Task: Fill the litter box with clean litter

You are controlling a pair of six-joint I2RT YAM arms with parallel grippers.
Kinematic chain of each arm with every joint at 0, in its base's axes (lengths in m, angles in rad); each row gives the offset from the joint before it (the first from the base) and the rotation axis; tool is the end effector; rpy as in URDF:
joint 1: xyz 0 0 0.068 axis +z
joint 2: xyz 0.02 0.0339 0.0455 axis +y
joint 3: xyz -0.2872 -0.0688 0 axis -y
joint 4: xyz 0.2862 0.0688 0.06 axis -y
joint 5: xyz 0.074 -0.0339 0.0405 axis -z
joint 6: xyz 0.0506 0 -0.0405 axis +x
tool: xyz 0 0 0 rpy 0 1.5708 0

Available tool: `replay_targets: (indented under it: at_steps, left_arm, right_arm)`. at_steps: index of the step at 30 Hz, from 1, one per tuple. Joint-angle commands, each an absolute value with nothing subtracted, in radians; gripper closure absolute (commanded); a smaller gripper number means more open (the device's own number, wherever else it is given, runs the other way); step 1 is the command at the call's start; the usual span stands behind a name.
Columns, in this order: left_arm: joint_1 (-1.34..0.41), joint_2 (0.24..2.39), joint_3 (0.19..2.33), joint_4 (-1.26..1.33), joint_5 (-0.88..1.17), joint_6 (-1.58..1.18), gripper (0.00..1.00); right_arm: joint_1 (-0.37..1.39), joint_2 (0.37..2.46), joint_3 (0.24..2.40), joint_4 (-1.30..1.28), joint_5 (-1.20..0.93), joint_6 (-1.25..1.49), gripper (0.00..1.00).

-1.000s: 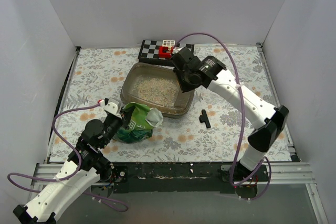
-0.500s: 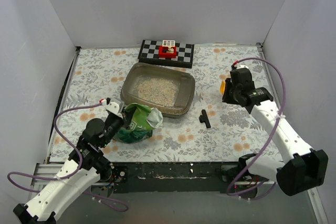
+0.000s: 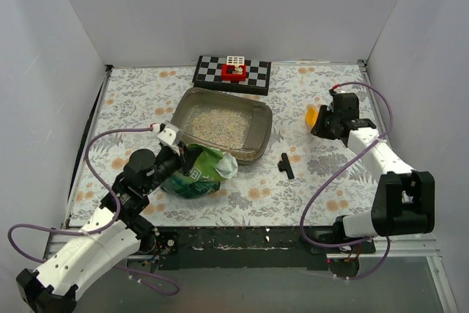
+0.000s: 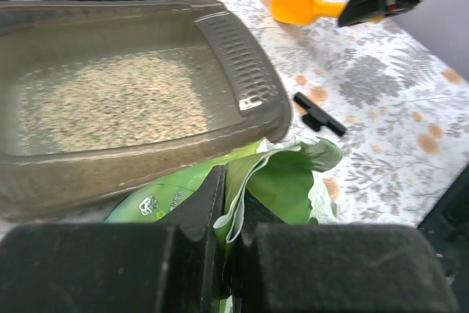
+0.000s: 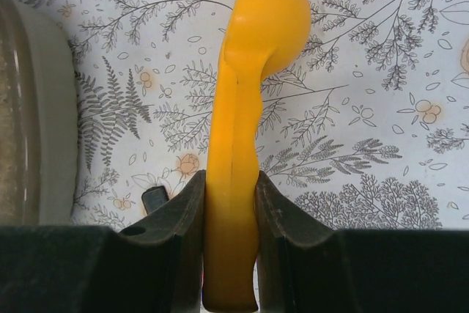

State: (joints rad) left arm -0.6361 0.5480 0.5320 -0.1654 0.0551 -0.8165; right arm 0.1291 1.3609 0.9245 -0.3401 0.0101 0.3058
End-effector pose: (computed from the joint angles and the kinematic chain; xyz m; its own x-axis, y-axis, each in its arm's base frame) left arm 0.1467 -0.1118 0.2961 -0.5634 -0.4885 -0.6663 0.3303 0.6061 -0.7236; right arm 0.3311 0.0425 0.2405 -0.6993 0.2128 -0.6824 0.0933 0.9737 0.2080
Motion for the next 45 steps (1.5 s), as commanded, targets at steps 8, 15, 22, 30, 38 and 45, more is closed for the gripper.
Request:
replay_targets:
  at_steps: [8, 15, 22, 30, 38, 45]
  left_arm:
    - [-0.641, 0.730, 0.627, 0.124, 0.383, -1.026, 1.00]
    - [-0.641, 0.775, 0.689, 0.196, 0.342, -1.121, 1.00]
    - [-0.640, 0.686, 0.612, 0.204, 0.210, -1.189, 1.00]
    - [-0.638, 0.532, 0.463, 0.299, 0.158, -1.259, 1.00]
    - [-0.637, 0.439, 0.377, 0.299, 0.083, -1.341, 1.00]
    - [-0.638, 0.426, 0.367, 0.293, 0.069, -1.382, 1.00]
  right_arm:
    - [0.087, 1.525, 0.855, -0.296, -0.071, 0.273, 0.50]
    - [0.087, 1.425, 0.879, -0.339, -0.104, 0.267, 0.31]
    - [0.127, 1.084, 0.864, -0.301, -0.310, 0.206, 0.27]
    - [0.167, 0.812, 0.629, -0.083, -0.705, 0.055, 0.27]
    - [0.299, 0.799, 0.511, 0.024, -0.916, -0.083, 0.30]
    - [0.448, 0.897, 0.543, 0.084, -0.922, -0.210, 0.33]
